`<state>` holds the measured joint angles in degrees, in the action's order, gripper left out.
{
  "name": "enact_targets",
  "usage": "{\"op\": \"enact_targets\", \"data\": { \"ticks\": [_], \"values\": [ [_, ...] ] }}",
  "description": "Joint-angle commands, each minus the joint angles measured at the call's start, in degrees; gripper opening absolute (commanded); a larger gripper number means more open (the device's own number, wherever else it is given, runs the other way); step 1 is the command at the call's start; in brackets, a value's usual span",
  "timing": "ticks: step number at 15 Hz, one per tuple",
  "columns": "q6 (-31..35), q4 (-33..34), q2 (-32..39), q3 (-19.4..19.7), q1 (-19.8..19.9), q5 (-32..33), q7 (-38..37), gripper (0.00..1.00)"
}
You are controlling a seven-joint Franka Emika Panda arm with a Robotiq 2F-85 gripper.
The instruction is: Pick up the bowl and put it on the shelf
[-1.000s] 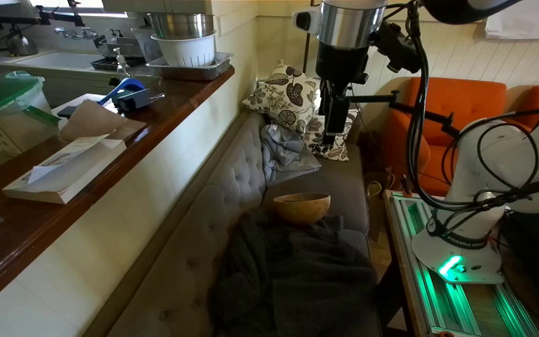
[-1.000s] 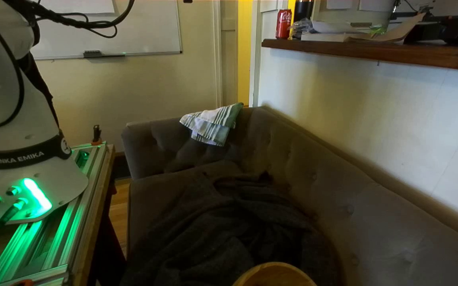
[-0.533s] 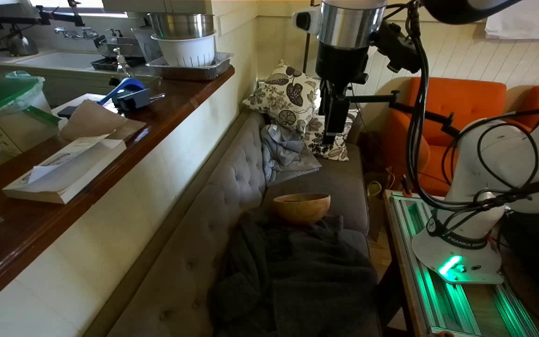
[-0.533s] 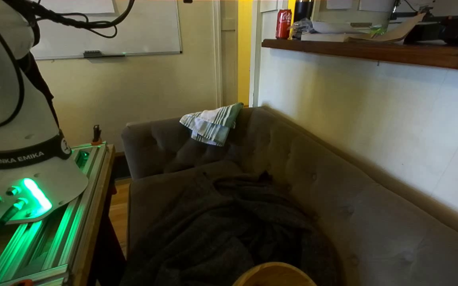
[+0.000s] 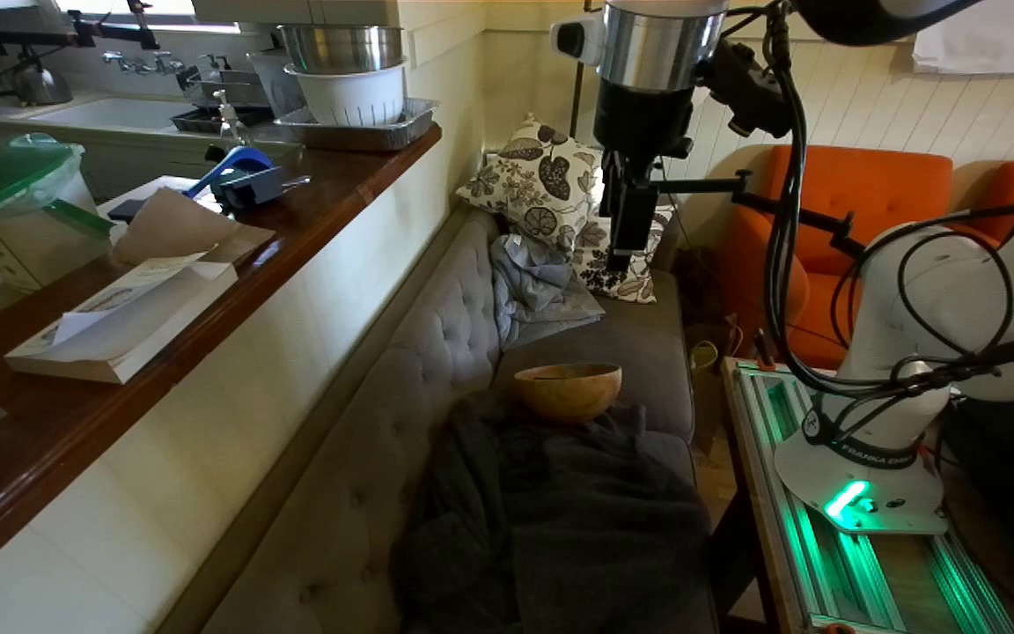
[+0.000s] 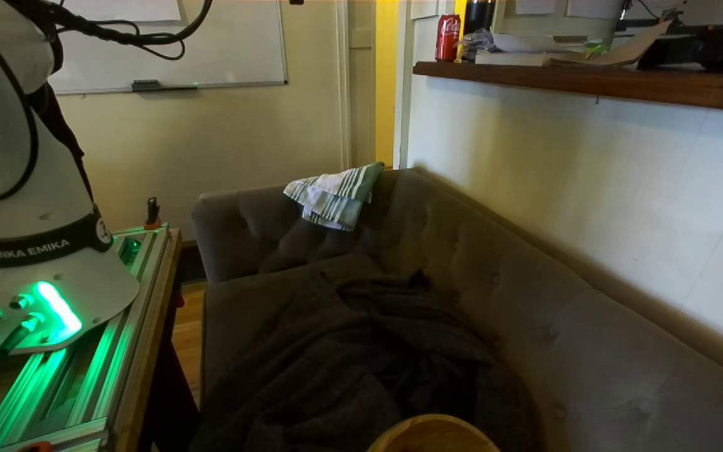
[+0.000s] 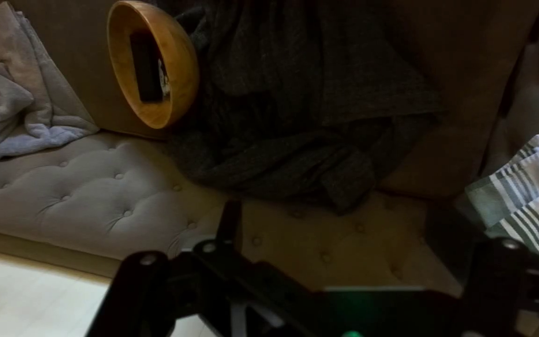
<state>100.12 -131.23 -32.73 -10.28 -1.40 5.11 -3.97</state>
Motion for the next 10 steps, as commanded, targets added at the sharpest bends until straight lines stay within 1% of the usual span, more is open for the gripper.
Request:
{"op": "enact_targets", "data": {
  "ticks": [1,8,10],
  "values": [
    [-0.16,0.12,0.19,1.05,-1.39,0.61,-0.60,1.00],
    [-0.16,0.12,0.19,1.05,-1.39,0.61,-0.60,1.00],
    [3.27,-1.11,0.83,2.69,-1.38,1.48,2.45,1.00]
  ]
}}
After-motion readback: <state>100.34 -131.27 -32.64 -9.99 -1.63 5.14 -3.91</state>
